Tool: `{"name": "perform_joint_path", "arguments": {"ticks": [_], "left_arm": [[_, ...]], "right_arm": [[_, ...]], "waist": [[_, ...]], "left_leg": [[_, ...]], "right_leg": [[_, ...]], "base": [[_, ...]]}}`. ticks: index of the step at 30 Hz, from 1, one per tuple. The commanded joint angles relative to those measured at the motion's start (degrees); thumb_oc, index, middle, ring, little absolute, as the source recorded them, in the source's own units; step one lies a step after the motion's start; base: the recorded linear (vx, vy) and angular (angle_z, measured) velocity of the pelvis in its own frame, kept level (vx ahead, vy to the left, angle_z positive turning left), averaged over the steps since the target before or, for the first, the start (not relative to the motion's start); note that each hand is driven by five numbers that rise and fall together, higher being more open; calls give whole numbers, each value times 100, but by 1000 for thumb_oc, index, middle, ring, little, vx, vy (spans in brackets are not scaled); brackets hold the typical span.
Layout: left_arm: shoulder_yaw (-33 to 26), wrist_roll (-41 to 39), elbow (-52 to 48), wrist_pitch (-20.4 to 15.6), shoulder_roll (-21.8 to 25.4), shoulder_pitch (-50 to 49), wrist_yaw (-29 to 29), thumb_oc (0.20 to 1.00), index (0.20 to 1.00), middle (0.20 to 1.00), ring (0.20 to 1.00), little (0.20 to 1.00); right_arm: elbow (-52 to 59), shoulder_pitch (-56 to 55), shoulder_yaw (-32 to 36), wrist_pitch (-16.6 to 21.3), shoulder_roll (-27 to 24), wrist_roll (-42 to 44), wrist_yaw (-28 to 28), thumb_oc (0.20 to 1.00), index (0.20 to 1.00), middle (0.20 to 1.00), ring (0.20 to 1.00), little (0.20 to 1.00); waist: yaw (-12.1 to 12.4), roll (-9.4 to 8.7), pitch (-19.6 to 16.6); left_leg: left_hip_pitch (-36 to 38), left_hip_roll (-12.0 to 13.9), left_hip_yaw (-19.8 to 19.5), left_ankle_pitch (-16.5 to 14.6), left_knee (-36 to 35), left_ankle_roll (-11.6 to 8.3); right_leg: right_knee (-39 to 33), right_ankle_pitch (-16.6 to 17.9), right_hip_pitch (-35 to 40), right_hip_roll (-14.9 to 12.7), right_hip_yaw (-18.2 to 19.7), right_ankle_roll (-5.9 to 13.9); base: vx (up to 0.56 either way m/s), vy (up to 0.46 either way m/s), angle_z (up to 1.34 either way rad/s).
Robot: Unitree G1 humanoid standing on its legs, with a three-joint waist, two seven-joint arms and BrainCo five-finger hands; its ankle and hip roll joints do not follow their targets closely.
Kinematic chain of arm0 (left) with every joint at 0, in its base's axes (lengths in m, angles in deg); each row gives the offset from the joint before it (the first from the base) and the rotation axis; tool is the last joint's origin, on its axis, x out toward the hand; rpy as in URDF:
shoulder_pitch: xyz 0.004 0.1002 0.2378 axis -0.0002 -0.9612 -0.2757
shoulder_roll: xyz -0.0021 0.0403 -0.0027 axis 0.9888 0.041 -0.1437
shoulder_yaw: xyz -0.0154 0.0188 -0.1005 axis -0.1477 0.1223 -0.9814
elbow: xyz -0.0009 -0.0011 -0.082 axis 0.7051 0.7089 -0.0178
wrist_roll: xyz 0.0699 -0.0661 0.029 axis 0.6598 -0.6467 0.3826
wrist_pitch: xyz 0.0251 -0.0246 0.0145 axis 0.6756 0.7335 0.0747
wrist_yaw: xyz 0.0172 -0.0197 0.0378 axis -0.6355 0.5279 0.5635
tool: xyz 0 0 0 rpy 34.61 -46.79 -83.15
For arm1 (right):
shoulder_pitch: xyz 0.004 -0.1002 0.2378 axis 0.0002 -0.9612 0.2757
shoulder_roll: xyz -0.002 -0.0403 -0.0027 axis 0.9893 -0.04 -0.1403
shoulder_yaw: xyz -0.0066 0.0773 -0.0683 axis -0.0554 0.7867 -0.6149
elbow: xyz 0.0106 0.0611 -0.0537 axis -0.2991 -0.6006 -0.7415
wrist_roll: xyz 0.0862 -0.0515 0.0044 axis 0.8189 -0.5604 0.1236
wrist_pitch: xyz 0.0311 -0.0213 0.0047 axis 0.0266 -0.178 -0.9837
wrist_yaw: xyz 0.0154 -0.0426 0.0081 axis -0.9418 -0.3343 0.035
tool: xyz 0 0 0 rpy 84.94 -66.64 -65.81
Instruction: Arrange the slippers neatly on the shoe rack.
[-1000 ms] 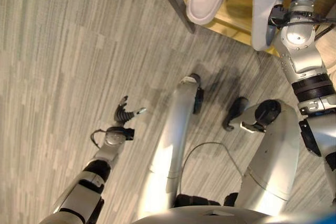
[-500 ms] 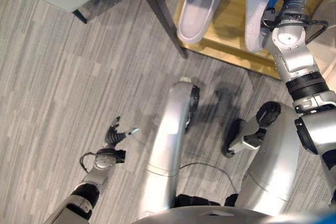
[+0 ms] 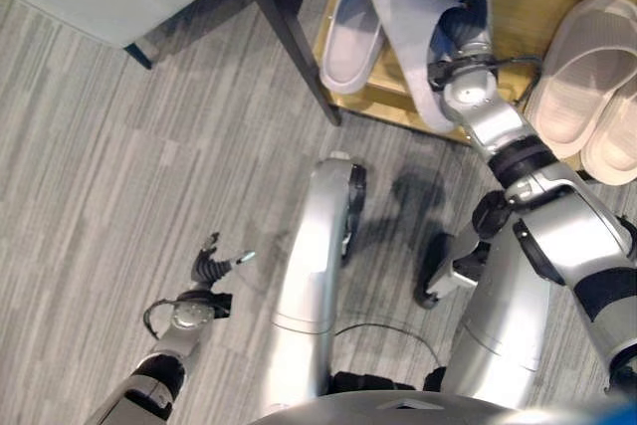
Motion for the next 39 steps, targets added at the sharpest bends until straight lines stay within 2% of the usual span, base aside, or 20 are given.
{"name": "perform_joint_path", "arguments": {"ticks": [1, 3, 4, 10, 16, 23, 28, 29, 30, 39], "left_arm": [[276, 42, -155, 1, 16, -216, 222, 1000, 1000, 1000, 1000, 1000], [312, 49, -212, 10, 20, -235, 232, 1000, 1000, 1000, 1000, 1000], [460, 111, -440, 34, 88, -298, 255, 1000, 1000, 1000, 1000, 1000], [539, 242, -366, 57, 84, -343, 385, 1000, 1000, 1000, 1000, 1000], [546, 317, -82, 59, -44, -306, 502, 1000, 1000, 1000, 1000, 1000], [543, 259, 48, 94, -208, -256, 419, 1000, 1000, 1000, 1000, 1000], [540, 186, 216, 78, -267, -184, 469, 1000, 1000, 1000, 1000, 1000], [559, 202, 255, 88, -298, -181, 461, 1000, 1000, 1000, 1000, 1000], [582, 189, 405, 131, -360, -127, 420, 1000, 1000, 1000, 1000, 1000], [469, -518, 420, 231, -507, -104, 91, 1000, 1000, 1000, 1000, 1000]], "right_arm": [[238, 747, -87, 45, -95, -121, -383, 200, 200, 200, 200, 200], [196, 758, -81, 1, -66, -144, -434, 200, 200, 200, 200, 200], [-86, 912, -7, -137, 83, -111, -684, 200, 200, 200, 200, 200], [-160, 895, 183, -370, 238, -384, -1225, 200, 200, 200, 200, 200], [-283, 750, 411, -625, 133, -518, -1506, 200, 200, 200, 200, 200], [-203, 510, 704, -596, 112, -391, -1624, 200, 200, 200, 200, 200], [-315, 571, 672, -529, 190, -194, -1603, 200, 200, 200, 200, 200], [-306, 566, 697, -505, 258, -148, -1608, 768, 768, 768, 768, 768], [-448, 573, 757, -445, 321, -8, -1606, 1000, 1000, 1000, 1000, 1000], [-538, 575, 606, -433, 480, 247, -1281, 1000, 1000, 1000, 1000, 1000]], "waist": [[246, 9, 122], [252, 24, 122], [283, 76, 122], [280, 115, 122], [279, 131, 122], [275, 150, 122], [287, 137, 122], [279, 131, 122], [268, 122, 122], [249, 93, 122]], "left_leg": [[420, -108, -559, -1065, 107, -125], [420, -105, -565, -1072, 118, -121], [420, -99, -556, -1086, 157, -111], [420, -92, -525, -1091, 200, -103], [420, -102, -522, -1104, 279, -104], [420, -157, -539, -1076, 361, -136], [420, -142, -552, -1089, 393, -132], [420, -147, -556, -1089, 407, -134], [420, -155, -558, -1077, 417, -132], [420, -134, -545, -1083, 512, -142]], "right_leg": [[-58, 767, 129, -131, 793, 210], [-46, 771, 133, -123, 798, 213], [-3, 793, 146, -122, 829, 233], [25, 780, 173, -150, 847, 227], [90, 750, 184, -176, 852, 194], [121, 779, 263, -158, 854, 235], [166, 778, 258, -161, 874, 231], [173, 777, 267, -155, 879, 223], [174, 803, 282, -146, 876, 229], [251, 777, 283, -105, 920, 214]], "base": [[4, -10, 3], [0, 0, 0], [0, 0, 0], [0, 0, 0], [0, 0, 0], [0, 0, 0], [0, 0, 0], [0, 0, 0], [0, 0, 0], [0, 0, 0]]}}
